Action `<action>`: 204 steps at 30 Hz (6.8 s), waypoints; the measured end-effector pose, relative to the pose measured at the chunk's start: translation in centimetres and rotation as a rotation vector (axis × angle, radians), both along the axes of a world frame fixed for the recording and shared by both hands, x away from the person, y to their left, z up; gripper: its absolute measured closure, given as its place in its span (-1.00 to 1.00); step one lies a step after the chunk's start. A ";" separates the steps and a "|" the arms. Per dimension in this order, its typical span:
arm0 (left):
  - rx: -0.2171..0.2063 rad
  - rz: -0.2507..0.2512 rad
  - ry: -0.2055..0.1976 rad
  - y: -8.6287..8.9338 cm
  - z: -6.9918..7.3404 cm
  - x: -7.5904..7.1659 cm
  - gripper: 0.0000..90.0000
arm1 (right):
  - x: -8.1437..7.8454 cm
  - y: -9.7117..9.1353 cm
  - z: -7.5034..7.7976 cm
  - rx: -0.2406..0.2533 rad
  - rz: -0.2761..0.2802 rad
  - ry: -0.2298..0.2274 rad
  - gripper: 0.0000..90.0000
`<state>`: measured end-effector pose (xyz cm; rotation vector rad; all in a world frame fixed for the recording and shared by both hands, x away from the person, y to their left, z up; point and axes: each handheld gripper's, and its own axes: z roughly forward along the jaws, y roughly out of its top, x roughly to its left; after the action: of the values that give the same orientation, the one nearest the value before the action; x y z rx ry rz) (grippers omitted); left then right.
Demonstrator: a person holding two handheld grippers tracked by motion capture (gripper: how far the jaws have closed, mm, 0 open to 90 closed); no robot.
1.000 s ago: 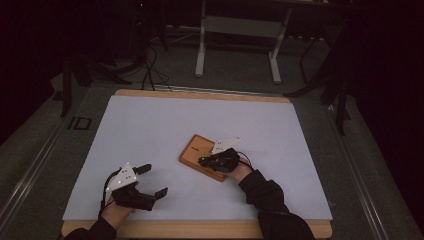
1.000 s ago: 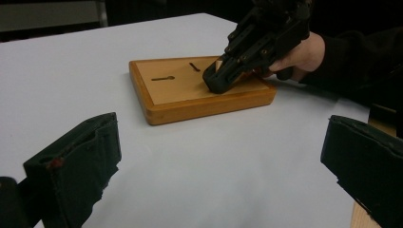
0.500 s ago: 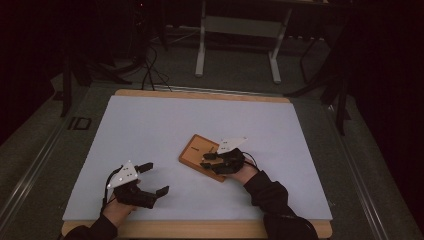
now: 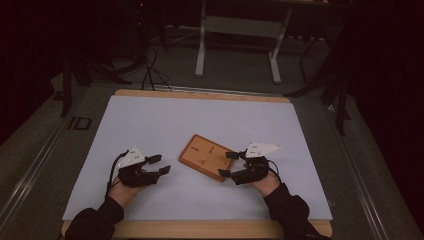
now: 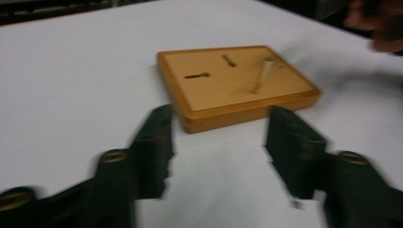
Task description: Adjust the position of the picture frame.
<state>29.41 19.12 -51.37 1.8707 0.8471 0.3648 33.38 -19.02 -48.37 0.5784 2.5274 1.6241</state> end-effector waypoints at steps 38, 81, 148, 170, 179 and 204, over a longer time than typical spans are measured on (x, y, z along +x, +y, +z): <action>0.291 -0.061 0.143 -4.7 -2.1 6.3 1.00 | -2.5 -4.3 -0.9 0.035 -0.089 -0.023 -0.64; 0.320 -0.229 0.170 -8.1 -2.1 3.8 1.00 | -2.9 -4.9 -0.8 0.039 -0.089 -0.037 -0.61; 0.376 -0.202 0.214 -12.5 -1.2 11.8 1.00 | -3.4 -6.5 -1.4 0.040 -0.116 -0.019 -0.61; 0.342 -0.298 0.255 -11.5 -1.3 6.6 1.00 | -3.3 -7.7 -1.4 0.060 -0.145 0.016 -0.53; 0.301 -0.250 0.208 -9.1 -0.5 5.9 0.94 | -3.6 -8.1 -1.4 0.031 -0.162 0.021 -0.67; 0.178 -0.197 0.182 -5.8 -0.5 4.2 0.34 | -2.0 -7.4 -5.0 -0.366 -0.282 0.060 1.00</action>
<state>33.59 13.31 -51.84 2.1577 0.7618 0.1528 31.37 -26.38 -53.35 0.8964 2.5486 1.0348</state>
